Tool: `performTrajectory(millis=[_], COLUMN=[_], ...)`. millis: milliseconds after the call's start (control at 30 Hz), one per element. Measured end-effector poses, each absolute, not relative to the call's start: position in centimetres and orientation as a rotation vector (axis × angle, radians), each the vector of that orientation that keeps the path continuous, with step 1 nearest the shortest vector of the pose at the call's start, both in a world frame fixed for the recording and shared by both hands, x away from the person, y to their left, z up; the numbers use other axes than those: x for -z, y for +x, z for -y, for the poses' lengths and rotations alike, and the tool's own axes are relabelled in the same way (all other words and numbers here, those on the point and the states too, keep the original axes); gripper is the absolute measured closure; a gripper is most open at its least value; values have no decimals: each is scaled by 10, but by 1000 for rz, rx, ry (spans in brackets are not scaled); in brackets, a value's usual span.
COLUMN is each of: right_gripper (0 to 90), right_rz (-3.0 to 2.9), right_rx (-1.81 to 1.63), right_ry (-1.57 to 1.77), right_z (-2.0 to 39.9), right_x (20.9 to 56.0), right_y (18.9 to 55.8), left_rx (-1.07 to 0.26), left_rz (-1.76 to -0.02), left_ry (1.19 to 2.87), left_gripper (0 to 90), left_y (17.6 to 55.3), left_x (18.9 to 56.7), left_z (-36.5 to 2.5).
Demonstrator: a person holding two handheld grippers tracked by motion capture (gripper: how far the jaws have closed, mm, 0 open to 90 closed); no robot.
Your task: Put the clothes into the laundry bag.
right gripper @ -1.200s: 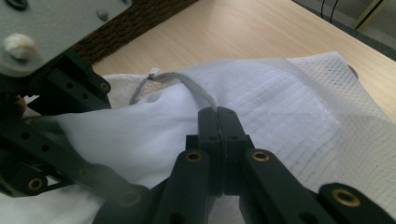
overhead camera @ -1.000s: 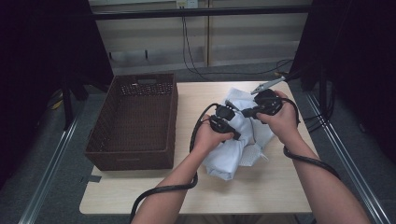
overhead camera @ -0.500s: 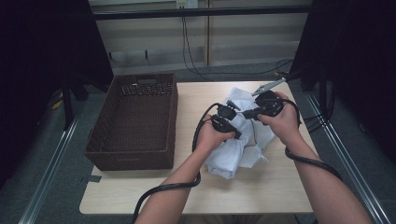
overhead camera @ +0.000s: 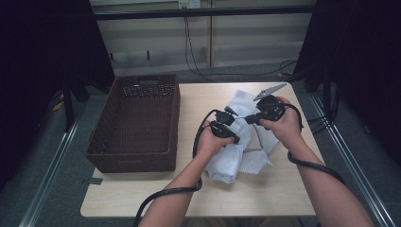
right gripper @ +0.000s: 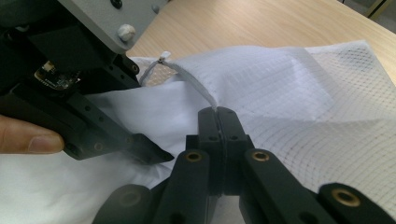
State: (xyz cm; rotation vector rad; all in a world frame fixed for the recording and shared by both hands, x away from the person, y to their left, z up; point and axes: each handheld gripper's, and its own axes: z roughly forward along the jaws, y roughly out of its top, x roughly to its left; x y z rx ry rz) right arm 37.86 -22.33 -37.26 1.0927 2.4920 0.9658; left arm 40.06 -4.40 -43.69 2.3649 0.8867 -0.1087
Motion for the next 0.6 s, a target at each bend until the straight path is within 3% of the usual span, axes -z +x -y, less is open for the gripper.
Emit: performTrajectory(millis=[367,600], right_gripper=[900,900], right_rz=[-2498,-2490], right_rx=[-961,-957], right_ry=[1102,1116], right_z=[224,225], right_x=[379,382], right_y=[377,374], left_rx=[116,138], left_rz=[-894,-939], left_ry=[2395,2354], left_gripper=[530,249], left_y=[401,401], left_x=[442,436], left_z=[45,40])
